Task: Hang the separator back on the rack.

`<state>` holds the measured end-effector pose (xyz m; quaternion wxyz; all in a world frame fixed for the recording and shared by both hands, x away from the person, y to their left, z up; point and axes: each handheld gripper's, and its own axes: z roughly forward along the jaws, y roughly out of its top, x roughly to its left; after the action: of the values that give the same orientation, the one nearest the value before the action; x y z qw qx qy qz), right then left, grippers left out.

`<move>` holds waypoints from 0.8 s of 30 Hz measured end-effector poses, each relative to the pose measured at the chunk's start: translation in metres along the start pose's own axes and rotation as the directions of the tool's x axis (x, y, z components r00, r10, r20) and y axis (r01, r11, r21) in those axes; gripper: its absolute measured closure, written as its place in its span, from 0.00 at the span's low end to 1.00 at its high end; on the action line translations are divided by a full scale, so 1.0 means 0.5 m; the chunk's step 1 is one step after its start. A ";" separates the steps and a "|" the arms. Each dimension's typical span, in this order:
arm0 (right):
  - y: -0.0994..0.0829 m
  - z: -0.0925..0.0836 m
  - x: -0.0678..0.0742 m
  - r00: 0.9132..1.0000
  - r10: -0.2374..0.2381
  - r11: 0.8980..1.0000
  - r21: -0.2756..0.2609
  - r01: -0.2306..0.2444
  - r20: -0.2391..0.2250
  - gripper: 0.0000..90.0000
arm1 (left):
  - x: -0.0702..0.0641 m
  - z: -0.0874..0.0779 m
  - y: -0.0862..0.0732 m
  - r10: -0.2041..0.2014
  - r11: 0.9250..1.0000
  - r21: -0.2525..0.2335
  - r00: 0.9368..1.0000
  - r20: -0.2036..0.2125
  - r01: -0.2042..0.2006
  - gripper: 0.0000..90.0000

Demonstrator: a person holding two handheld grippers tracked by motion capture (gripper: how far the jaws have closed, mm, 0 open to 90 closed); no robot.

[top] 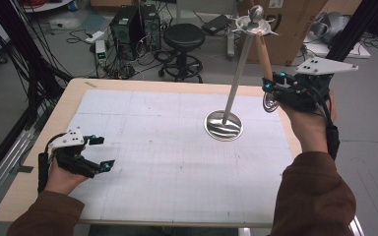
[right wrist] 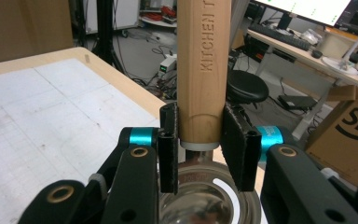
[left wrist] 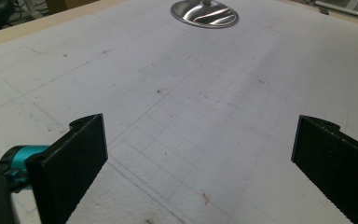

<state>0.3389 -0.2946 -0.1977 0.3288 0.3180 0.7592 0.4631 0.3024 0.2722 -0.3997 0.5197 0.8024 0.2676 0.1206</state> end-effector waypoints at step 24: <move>-0.019 0.034 -0.038 0.997 0.073 0.997 0.022 -0.074 0.021 0.76 | 0.002 -0.001 -0.002 -0.009 1.000 0.001 1.000 -0.002 0.009 0.04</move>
<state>0.3617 -0.3047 -0.2086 0.3156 0.3540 0.7488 0.4629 0.3027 0.2735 -0.4006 0.5195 0.8014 0.2718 0.1186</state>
